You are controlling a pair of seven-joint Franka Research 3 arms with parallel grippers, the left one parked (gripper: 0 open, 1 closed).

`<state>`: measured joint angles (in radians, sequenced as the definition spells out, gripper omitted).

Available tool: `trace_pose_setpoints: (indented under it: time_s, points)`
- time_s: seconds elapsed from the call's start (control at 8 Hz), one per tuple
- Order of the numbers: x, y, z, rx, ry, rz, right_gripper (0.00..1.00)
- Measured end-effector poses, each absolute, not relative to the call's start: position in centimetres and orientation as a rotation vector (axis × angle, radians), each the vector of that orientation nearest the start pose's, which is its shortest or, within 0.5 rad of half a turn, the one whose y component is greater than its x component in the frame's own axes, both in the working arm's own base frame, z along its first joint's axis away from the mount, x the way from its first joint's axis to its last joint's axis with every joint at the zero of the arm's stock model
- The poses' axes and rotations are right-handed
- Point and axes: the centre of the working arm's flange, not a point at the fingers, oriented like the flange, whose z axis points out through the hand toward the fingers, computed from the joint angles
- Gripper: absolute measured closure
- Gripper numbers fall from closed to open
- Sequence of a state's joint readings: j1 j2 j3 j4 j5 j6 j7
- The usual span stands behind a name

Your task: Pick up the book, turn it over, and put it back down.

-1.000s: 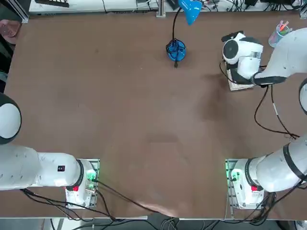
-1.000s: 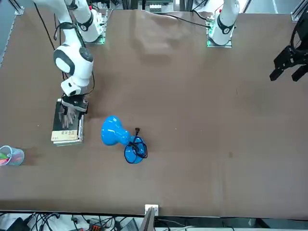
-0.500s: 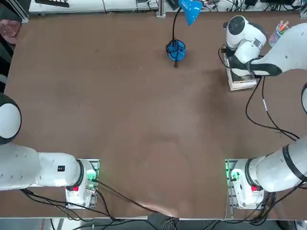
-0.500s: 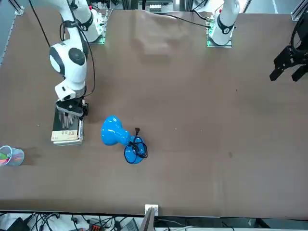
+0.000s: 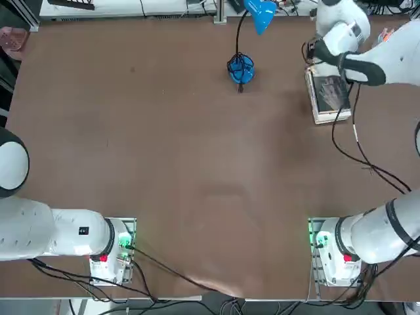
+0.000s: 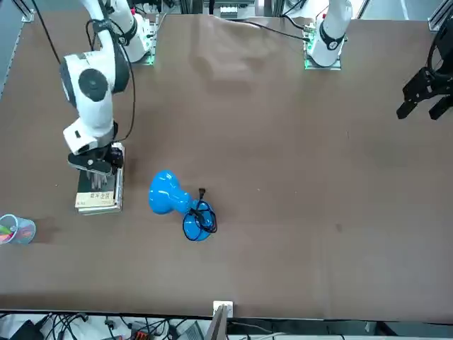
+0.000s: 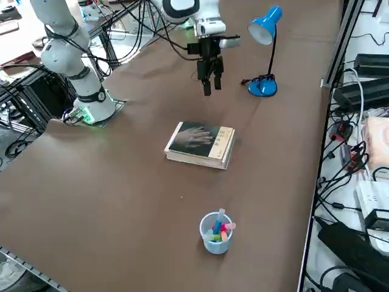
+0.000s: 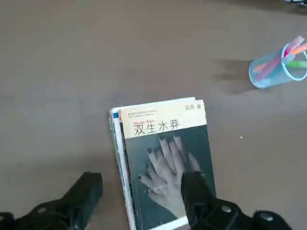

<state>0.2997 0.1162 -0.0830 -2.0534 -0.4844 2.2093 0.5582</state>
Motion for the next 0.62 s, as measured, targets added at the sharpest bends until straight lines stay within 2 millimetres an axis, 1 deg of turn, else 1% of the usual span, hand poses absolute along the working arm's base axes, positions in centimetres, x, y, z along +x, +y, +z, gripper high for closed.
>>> trace_pose_setpoints:
  time_s: [0.12, 0.25, 0.5, 0.62]
  points:
    - [57.0, 10.0, 41.3, -3.451, 0.071, -0.249, 0.0]
    - [57.3, 8.7, 44.1, -3.416, 0.051, -0.162, 0.0]
    - [57.6, 6.1, 50.8, -3.341, 0.036, -0.046, 0.0]
    - [57.4, 5.3, 53.5, -3.292, 0.047, -0.015, 0.0]
